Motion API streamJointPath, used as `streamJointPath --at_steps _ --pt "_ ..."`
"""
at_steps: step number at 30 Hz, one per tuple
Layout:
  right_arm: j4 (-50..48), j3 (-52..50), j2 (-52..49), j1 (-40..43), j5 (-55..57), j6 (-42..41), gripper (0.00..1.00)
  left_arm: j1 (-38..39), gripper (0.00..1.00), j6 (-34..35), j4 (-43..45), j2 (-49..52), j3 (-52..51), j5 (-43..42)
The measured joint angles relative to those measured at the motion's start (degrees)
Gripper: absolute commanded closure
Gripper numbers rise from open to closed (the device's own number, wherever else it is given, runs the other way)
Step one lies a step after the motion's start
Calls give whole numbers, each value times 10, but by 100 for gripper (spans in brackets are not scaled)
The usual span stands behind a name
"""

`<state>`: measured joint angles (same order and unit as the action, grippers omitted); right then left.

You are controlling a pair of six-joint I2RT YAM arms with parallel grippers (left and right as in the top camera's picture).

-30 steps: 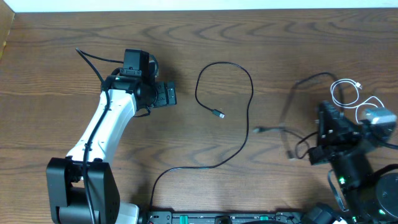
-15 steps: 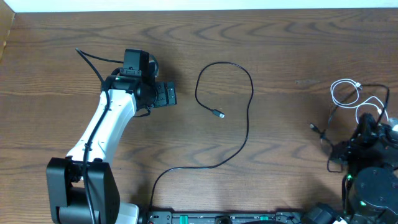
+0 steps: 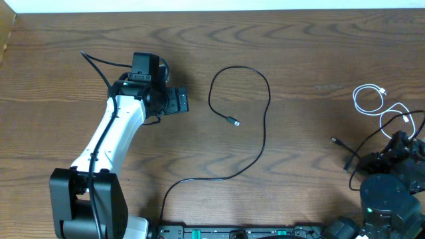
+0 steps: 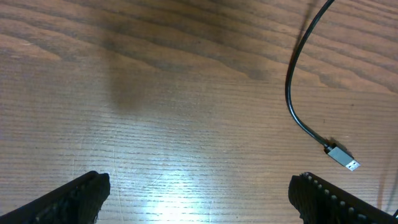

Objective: Untangle cables

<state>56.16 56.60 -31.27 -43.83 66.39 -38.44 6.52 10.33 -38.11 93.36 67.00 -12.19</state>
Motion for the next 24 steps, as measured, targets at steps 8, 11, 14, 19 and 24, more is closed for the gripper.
streamJointPath --at_steps 8,11,14,19,24 --pt "1 -50 0 31 5 -23 98 0 2 0 0 0 0 0" --pt "2 -64 0 53 3 -38 99 0 2 0 0 0 0 0" --pt "1 -74 0 82 -14 -53 98 0 2 0 0 0 0 0" --pt "0 -84 -4 137 -66 -64 99 0 2 0 0 0 0 0" --pt "0 -85 -31 197 -119 -66 98 0 2 0 0 0 0 0"
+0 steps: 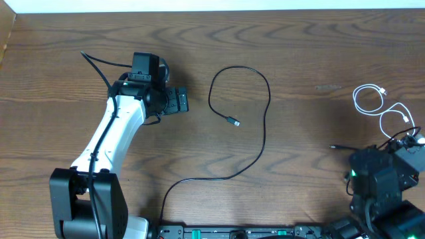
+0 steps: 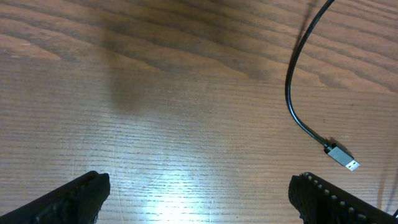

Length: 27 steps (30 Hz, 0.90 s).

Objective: Untangle cables

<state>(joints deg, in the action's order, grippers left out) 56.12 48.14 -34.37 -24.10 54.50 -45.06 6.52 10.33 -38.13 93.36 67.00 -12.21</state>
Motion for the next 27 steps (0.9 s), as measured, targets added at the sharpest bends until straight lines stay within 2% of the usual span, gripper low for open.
streamJointPath --at_steps 11,27 --pt "0 0 -137 116 -125 -2 98 0 2 0 0 0 0 0" --pt "-4 -2 -349 134 -174 -2 98 0 2 0 0 0 0 0"
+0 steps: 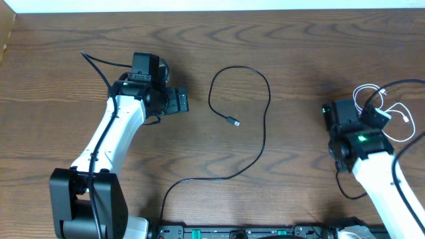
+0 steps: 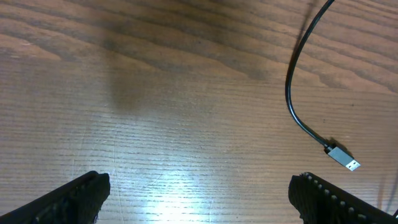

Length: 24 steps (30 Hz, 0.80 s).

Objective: Untangle cables

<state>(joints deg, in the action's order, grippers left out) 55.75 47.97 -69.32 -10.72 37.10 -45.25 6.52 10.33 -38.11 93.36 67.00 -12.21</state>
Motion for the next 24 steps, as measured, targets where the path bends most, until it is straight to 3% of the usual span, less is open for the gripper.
streamJointPath --at_steps 3,20,24 --pt "-3 0 -32 0 -4 -9 93 0 2 0 0 0 0 0" --pt "-83 -42 -140 54 -31 -34 86 0 2 0 0 0 0 0" --pt "-117 -69 -141 79 -56 -33 78 0 2 0 0 0 0 0"
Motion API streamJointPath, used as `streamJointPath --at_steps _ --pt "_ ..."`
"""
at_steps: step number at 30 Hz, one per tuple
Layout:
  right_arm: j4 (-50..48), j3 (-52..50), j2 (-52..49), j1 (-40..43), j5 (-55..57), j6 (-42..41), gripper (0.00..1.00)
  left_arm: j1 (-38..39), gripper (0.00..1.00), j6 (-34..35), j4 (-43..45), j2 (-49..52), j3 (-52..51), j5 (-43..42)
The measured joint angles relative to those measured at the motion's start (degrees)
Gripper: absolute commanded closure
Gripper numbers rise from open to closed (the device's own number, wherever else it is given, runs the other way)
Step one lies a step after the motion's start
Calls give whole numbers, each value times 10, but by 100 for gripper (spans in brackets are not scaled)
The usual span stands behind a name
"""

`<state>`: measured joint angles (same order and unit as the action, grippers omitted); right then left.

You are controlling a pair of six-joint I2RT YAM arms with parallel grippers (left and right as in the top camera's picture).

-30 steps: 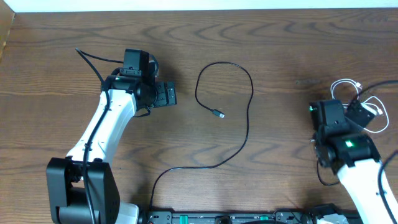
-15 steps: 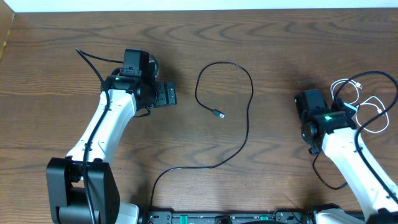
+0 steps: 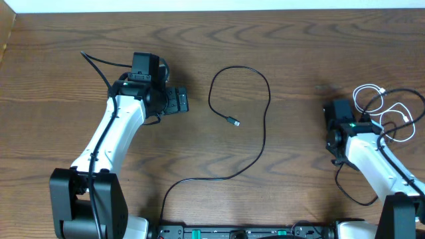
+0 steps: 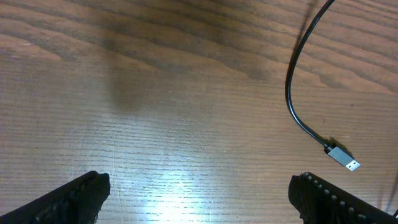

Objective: Untangle cables

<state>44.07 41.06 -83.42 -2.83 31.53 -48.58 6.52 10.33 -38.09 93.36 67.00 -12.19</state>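
Note:
A black cable (image 3: 266, 119) runs from the front edge up into a loop at mid-table. It ends in a silver USB plug (image 3: 235, 122), which the left wrist view also shows (image 4: 343, 158), along with a stretch of the cable (image 4: 291, 87). My left gripper (image 3: 178, 101) hangs open to the left of the loop, its fingers (image 4: 323, 193) wide apart over bare wood. A white cable (image 3: 372, 99) lies coiled at the right edge. My right arm's wrist (image 3: 340, 114) is just left of it, fingers hidden.
The wooden table (image 3: 299, 40) fills the view, with a pale strip along its far edge. A thin black lead (image 3: 398, 89) from the right arm arcs over the white cable. Both arm bases and a rail stand at the front edge.
My right arm's wrist has shifted a little up and to the left beside the white coil, and its forearm now lies lower and further right. The left arm and black cable are unchanged.
At first my right arm sat folded in the front right corner, and it was still low a moment later. Then it stood stretched up next to the white cable, where it stays now. The left gripper stayed open and still throughout.

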Motion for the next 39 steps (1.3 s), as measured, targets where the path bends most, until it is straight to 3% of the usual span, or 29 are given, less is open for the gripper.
streamJointPath --at_steps 12,17,27,35,39 --pt "-122 -54 -1 43 -100 81 67 0 2 0 0 0 0 0" --pt "-128 -56 -1 47 -116 93 55 0 2 0 0 0 0 0" --pt "-174 -64 -1 57 -132 101 70 0 2 0 0 0 0 0" --pt "-255 -90 -1 60 -142 103 73 0 2 0 0 0 0 0" --pt "-306 -101 -3 70 -147 105 89 0 2 0 0 0 0 0"
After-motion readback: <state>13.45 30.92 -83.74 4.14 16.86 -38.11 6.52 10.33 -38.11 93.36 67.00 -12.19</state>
